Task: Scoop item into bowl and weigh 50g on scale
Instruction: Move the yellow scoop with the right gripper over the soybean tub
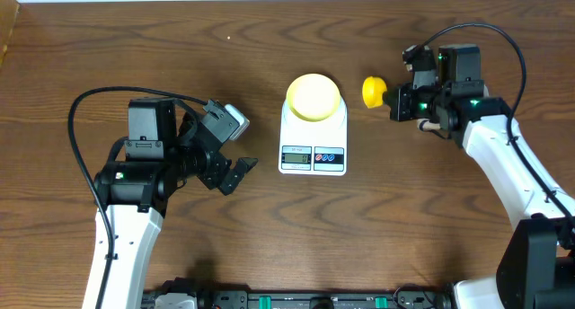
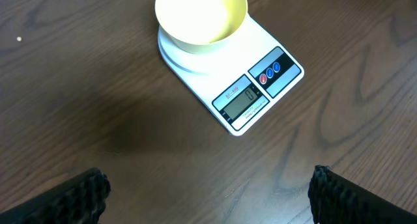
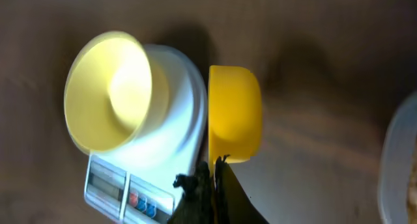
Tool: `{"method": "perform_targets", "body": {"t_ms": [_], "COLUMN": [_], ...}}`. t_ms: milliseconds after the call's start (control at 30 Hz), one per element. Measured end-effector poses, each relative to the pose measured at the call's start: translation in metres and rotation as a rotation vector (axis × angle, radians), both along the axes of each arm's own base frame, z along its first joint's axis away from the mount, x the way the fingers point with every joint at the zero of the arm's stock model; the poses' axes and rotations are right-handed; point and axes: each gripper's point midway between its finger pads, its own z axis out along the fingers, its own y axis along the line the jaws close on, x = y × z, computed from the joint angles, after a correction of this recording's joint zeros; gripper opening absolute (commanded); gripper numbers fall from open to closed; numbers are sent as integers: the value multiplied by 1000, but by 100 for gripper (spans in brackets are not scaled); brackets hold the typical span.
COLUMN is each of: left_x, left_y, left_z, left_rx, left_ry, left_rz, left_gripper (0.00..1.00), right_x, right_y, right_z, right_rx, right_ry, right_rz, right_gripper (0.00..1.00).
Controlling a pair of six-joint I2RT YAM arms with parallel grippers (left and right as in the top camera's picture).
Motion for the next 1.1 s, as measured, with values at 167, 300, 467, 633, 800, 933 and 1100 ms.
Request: {"method": "perform_targets", "body": {"t_ms": [167, 300, 467, 633, 800, 933, 1100], "left_x": [0, 0, 0, 0, 0, 0, 0], "left_y": [0, 0, 0, 0, 0, 0, 0], "left_z": [0, 0, 0, 0, 0, 0, 0], "left_rx": [1, 0, 0, 0, 0, 0, -2], "left_ry": [-1, 0, -1, -1, -1, -1, -1], "left_rz": [-1, -1, -1, -1, -1, -1, -2], "left_gripper": [99, 100, 99, 99, 99, 100, 99], "right_x": [-13, -11, -7, -4, -1, -3, 0], "right_y": [-6, -13, -24, -32, -39, -52, -66], "right_z": [18, 47, 68, 68, 67, 63, 69], "right_rx": [-34, -47, -72, -105, -134, -124, -81], "right_ry": [82, 73, 51, 44, 39, 87, 121], "right_rz": [24, 28, 12, -8, -39, -118, -233], "right_gripper": [1, 1, 1, 1, 1, 1, 1]}}
